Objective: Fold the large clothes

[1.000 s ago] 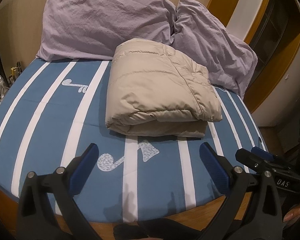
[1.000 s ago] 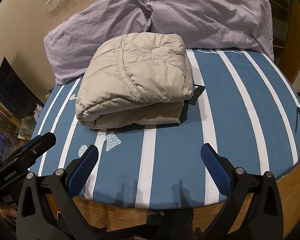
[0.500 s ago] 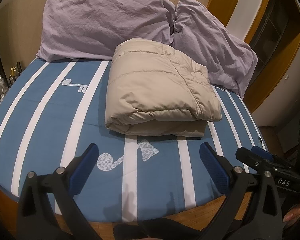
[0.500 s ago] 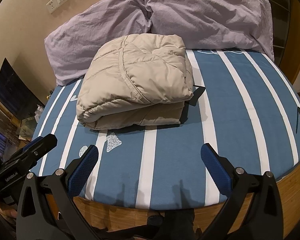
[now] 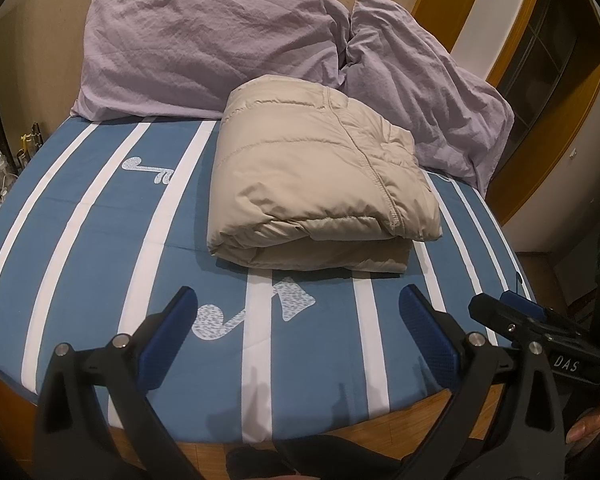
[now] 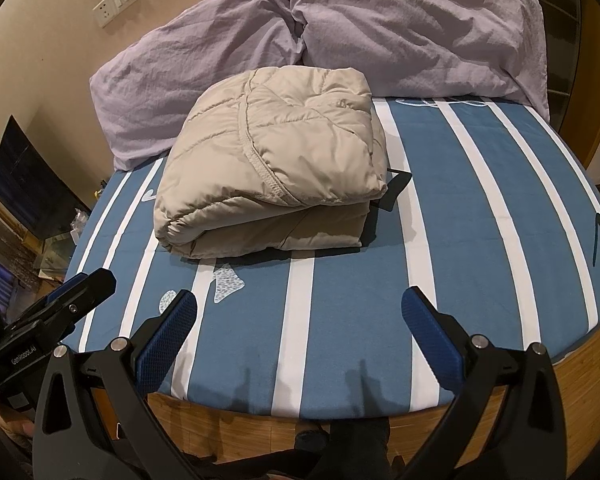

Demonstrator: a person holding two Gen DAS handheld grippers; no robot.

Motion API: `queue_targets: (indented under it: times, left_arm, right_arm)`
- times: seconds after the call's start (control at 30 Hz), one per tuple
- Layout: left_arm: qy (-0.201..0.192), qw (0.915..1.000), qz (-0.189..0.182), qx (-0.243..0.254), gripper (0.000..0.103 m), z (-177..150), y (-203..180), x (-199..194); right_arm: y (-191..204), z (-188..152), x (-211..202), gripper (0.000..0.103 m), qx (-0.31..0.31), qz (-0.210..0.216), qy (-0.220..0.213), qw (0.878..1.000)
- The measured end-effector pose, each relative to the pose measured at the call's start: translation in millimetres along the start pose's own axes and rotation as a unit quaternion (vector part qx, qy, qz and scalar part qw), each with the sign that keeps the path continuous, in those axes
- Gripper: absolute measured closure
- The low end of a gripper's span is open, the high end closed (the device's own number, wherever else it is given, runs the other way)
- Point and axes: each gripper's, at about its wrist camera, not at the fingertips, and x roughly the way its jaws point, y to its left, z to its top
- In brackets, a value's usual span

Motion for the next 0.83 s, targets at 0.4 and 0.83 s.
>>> queue_targets:
  times: [0.4, 0.83]
  left_arm:
    - [0.000, 1.0000, 0.001, 0.000, 0.002, -0.2, -1.2, -0.1]
    - [0.002, 1.0000, 0.003, 0.001, 0.002, -4.2, -4.8, 2.0]
  right_arm:
    - [-1.4, -2.0, 3.0, 0.001, -0.001, 0.006, 0.006, 1.000]
    - [-1.9, -2.2, 3.2, 0.001, 0.000, 0.006, 0.007, 1.000]
